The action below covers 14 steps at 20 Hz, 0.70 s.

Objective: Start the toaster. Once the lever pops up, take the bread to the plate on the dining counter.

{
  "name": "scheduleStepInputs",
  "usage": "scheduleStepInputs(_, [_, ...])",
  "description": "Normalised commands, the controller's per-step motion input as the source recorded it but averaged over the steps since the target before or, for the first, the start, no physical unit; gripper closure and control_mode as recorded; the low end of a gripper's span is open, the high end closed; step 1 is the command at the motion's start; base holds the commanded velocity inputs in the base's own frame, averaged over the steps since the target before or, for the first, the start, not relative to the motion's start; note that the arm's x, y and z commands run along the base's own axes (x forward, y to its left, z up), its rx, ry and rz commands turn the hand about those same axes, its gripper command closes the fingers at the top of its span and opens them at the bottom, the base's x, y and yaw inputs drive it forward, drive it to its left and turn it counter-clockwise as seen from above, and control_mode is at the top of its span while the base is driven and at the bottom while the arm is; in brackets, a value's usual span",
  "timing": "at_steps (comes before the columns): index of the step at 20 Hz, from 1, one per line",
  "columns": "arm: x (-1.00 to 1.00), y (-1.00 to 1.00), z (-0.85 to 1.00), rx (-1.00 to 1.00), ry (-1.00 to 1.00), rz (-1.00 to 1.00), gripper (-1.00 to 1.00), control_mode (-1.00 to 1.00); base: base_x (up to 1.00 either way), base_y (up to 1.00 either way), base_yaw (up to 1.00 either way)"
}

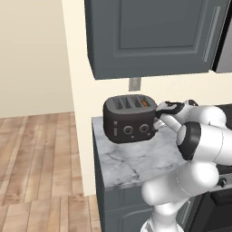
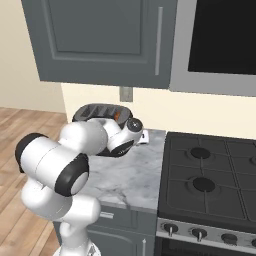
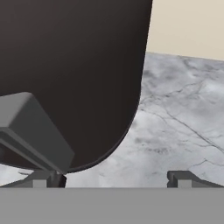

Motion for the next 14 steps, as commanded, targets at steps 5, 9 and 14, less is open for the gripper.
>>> scheduleStepInputs(5, [0.00,0.00,0.00,0.00,0.00,0.00,-1.00,-1.00,0.00,0.00,0.00])
scheduleStepInputs(9, [0.00,0.00,0.00,0.00,0.00,0.00,-1.00,-1.00,0.00,0.00,0.00])
scheduleStepInputs(14, [0.00,0.00,-0.11,0.00,0.00,0.00,-1.00,-1.00,0.00,0.00,0.00])
